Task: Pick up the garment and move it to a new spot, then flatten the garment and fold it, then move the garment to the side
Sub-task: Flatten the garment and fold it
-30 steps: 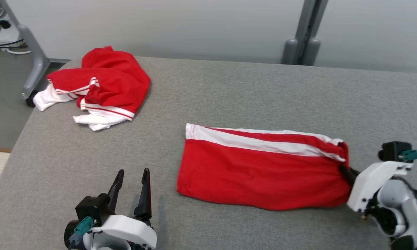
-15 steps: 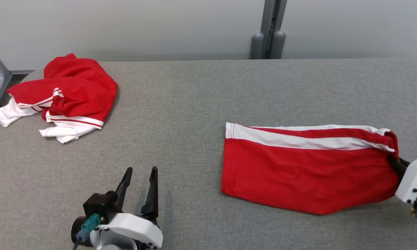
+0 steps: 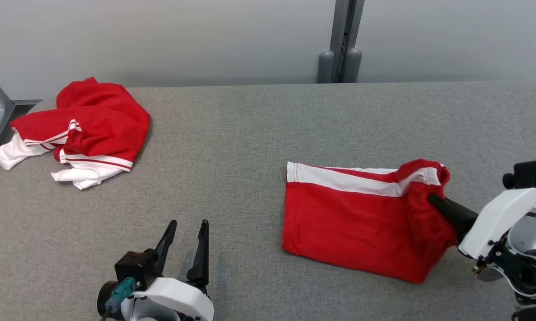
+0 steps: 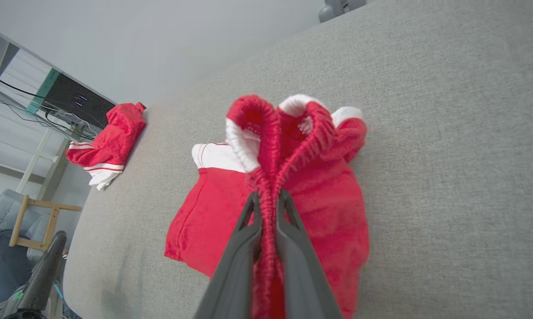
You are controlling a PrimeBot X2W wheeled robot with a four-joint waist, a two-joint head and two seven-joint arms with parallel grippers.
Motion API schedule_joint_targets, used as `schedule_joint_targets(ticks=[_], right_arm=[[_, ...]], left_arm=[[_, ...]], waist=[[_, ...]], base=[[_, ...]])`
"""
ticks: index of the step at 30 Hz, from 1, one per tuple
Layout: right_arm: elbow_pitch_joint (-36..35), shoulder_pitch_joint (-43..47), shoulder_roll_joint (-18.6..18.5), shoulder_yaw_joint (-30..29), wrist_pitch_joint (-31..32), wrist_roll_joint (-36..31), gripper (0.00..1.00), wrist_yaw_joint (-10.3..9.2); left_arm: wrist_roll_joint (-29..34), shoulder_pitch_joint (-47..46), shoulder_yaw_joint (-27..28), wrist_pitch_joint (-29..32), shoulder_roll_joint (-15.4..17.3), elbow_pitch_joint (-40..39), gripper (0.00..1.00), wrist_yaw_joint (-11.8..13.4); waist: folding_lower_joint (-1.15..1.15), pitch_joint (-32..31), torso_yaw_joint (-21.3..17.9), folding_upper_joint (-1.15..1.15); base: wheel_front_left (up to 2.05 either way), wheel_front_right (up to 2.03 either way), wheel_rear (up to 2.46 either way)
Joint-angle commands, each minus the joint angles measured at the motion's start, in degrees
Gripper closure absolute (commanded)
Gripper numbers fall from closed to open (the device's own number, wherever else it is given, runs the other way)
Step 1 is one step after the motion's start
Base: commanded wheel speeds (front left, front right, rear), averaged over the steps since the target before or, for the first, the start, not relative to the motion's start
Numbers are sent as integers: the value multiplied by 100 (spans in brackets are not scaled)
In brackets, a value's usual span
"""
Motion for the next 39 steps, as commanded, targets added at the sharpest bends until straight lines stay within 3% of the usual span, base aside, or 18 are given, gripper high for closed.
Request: schedule_joint_targets(ticks=[1, 7, 12, 28, 29, 30, 31, 32, 39], right_arm=[[-80, 42, 23, 9, 28, 54, 100, 3], [-284, -40, 533, 136, 140, 267, 100, 3], [24, -288, 784, 419, -129, 193, 100, 3], [2442, -1489, 821, 1631, -1624, 522, 100, 4], [2587, -1568, 823, 1719, -1687, 545, 76, 4], [2710, -1642, 823, 1803, -1758, 600, 58, 4], [2824, -1716, 822, 1885, -1831, 649, 21, 3], [2916, -1783, 819, 1970, -1903, 709, 0, 4], [3072, -2045, 818, 2592, -2238, 1155, 0, 3]], left_arm=[[7, -7, 4, -10, 24, 6, 0, -34], [-13, -22, -35, -10, 14, 37, 0, -51], [-36, -23, -85, -10, 5, 38, 0, -73], [-88, -104, -196, -9, -16, 79, 0, -105], [-94, -112, -204, -10, -16, 81, 0, -108], [-99, -119, -209, -10, -17, 84, 0, -111], [-100, -125, -215, -10, -16, 89, 0, -113], [-96, -128, -217, -9, -17, 96, 0, -115], [-96, -122, -197, -10, -21, 122, 0, -97]], waist=[[0, -12, 15, 0], [0, -57, 101, 0], [0, -85, 214, 0], [0, 5, 533, 0], [0, 9, 547, 0], [0, 11, 560, 0], [0, 12, 571, 0], [0, 11, 580, 0], [0, -18, 578, 0]], base=[[0, 0, 0], [0, 0, 0], [0, 0, 0], [0, 0, 0], [0, 0, 0], [0, 0, 0], [0, 0, 0], [0, 0, 0], [0, 0, 0]])
